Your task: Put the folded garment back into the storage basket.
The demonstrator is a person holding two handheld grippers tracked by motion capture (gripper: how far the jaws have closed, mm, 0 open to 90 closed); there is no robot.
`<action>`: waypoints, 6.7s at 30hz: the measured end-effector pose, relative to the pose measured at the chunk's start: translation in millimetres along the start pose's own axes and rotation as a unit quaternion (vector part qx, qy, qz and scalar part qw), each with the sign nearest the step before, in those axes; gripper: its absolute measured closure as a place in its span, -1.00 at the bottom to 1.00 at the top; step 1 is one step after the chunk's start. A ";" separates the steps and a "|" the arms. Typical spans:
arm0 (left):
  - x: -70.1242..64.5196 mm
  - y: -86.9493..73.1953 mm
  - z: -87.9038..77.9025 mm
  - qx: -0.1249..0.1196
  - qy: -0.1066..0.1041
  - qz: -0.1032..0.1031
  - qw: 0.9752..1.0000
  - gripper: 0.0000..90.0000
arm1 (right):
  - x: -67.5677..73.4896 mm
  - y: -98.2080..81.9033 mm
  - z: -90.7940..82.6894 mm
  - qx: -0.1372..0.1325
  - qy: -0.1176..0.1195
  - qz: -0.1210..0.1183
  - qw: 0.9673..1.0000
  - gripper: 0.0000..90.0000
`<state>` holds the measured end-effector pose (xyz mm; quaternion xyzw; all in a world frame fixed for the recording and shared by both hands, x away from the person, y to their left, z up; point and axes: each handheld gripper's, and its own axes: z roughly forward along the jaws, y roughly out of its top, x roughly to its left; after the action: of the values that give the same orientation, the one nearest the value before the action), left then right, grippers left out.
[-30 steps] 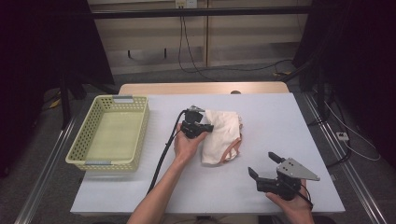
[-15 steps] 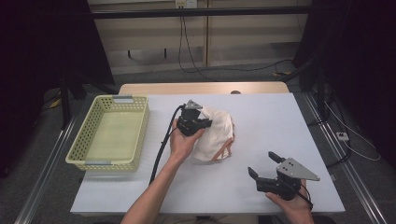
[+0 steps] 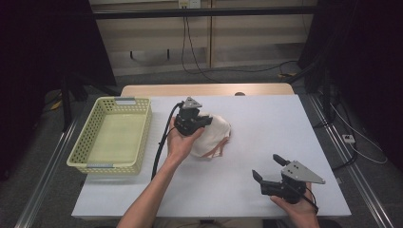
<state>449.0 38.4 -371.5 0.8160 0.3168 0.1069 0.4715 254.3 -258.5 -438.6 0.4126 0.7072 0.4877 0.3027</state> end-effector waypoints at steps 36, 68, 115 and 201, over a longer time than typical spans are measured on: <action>8.1 5.1 -81.3 -0.070 0.033 0.024 0.997 0.93 | 0.0 0.2 0.7 0.000 -0.001 0.000 1.000 -0.78; 8.3 3.5 -149.1 -0.110 0.077 0.048 0.990 0.93 | 0.5 0.7 2.7 0.001 0.003 -0.001 1.000 -0.79; 26.8 -12.7 -240.4 -0.161 0.134 0.032 0.977 0.93 | 2.0 0.4 -1.3 0.001 0.000 -0.002 1.000 -0.78; 136.4 -87.0 -201.6 -0.036 0.151 -0.079 0.985 0.93 | 2.4 -0.9 -3.4 0.009 -0.002 -0.002 1.000 -0.77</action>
<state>423.3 295.0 -353.9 0.7454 0.4437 0.2026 0.4544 250.1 -258.0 -438.4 0.4146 0.7117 0.4803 0.3014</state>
